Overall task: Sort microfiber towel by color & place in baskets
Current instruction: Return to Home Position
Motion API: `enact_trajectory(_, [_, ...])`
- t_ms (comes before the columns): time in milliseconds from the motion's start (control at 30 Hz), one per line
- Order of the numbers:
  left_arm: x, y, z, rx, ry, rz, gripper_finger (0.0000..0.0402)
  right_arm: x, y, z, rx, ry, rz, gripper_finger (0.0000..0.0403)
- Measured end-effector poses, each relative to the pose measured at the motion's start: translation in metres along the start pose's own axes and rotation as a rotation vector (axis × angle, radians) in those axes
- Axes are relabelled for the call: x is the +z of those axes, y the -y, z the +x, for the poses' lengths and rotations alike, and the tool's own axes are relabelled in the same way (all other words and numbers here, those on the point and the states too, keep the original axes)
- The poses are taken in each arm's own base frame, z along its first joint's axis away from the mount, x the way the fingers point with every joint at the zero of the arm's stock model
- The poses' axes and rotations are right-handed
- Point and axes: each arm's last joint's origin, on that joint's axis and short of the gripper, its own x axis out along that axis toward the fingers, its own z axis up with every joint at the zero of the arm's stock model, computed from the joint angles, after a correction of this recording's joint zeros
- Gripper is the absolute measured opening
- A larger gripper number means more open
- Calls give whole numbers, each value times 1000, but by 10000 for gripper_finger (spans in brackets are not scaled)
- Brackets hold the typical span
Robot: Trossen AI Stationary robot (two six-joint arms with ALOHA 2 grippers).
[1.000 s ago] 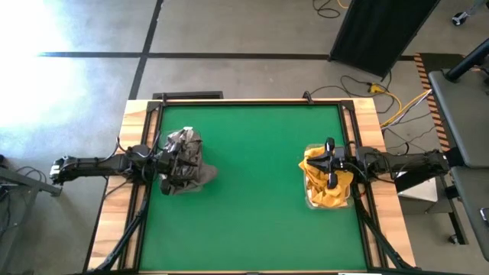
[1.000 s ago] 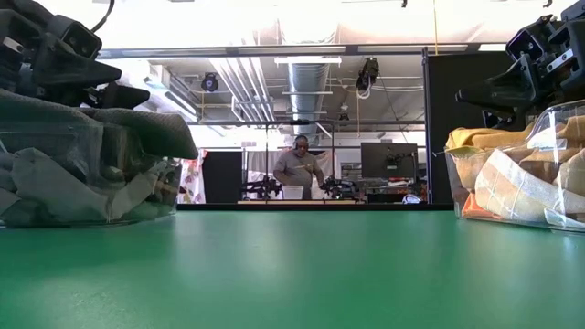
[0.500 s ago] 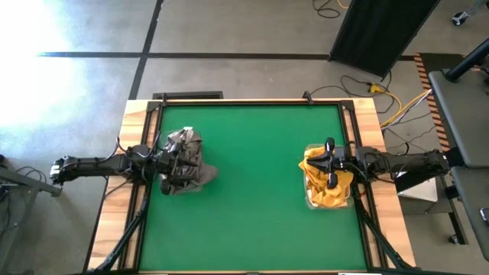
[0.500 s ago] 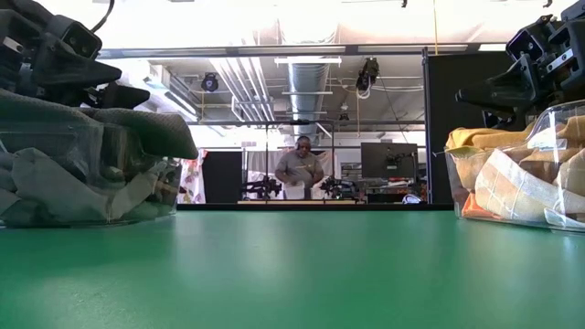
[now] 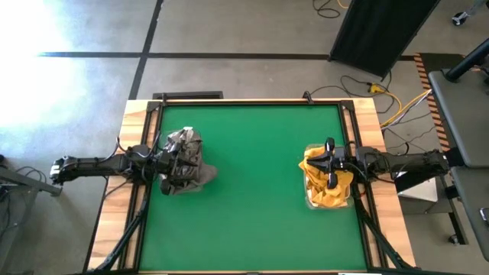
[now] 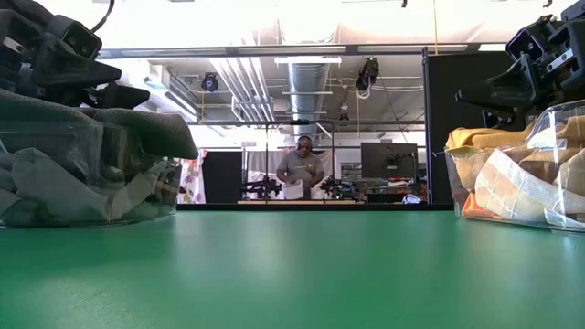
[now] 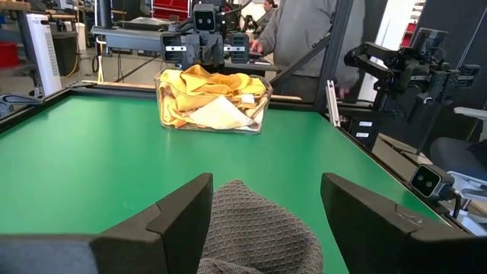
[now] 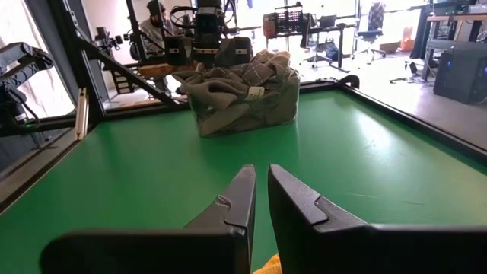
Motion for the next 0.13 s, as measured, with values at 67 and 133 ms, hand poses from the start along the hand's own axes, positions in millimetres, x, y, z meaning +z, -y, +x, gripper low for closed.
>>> enact_trajectory(67, [0,0,0,0,0,0,231,0,0,0,0,0,0,29])
enact_trajectory(133, [0,0,0,0,0,0,231,0,0,0,0,0,0,29])
